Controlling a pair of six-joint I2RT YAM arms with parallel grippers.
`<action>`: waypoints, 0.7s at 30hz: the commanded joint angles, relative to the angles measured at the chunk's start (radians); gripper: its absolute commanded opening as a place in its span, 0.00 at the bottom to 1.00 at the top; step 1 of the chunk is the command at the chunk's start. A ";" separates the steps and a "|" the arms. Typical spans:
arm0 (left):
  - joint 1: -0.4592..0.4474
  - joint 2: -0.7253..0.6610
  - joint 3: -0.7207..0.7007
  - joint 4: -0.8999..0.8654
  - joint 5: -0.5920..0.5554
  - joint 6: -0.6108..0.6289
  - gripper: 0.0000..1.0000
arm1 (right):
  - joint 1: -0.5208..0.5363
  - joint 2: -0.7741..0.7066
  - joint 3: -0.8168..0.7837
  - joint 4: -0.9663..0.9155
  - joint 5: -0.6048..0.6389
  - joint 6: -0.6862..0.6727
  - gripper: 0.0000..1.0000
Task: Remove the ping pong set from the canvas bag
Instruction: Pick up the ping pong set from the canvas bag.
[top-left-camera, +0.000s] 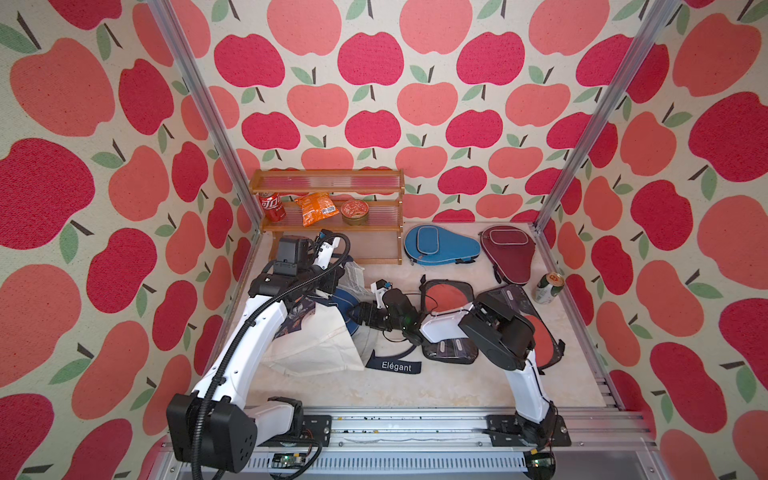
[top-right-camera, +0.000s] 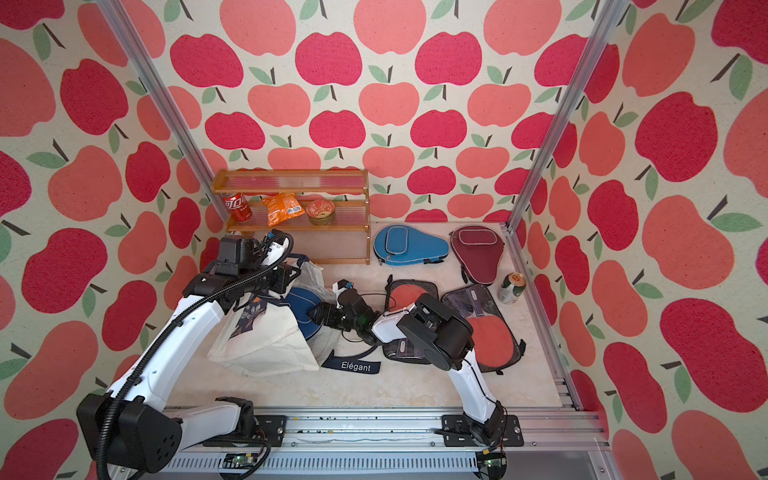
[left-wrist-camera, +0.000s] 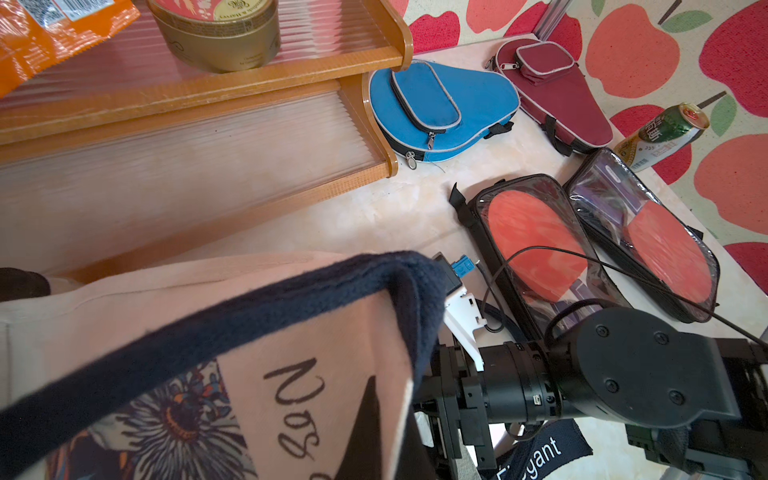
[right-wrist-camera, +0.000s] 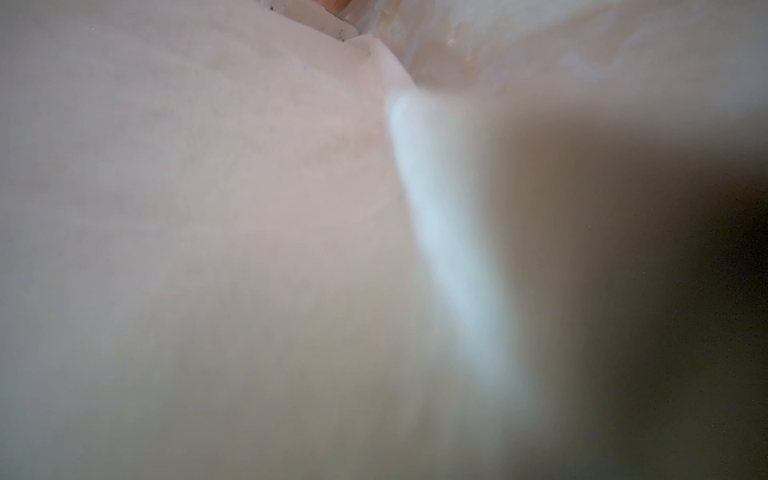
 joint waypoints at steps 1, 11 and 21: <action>-0.011 0.003 0.044 0.076 0.016 -0.012 0.00 | 0.019 -0.048 -0.061 0.042 0.049 -0.030 0.86; -0.010 -0.001 0.045 0.077 -0.006 -0.033 0.00 | 0.040 -0.053 -0.122 0.195 0.123 -0.017 0.86; 0.005 0.017 0.072 0.032 -0.043 -0.084 0.00 | 0.095 -0.087 -0.129 0.194 0.184 -0.190 0.88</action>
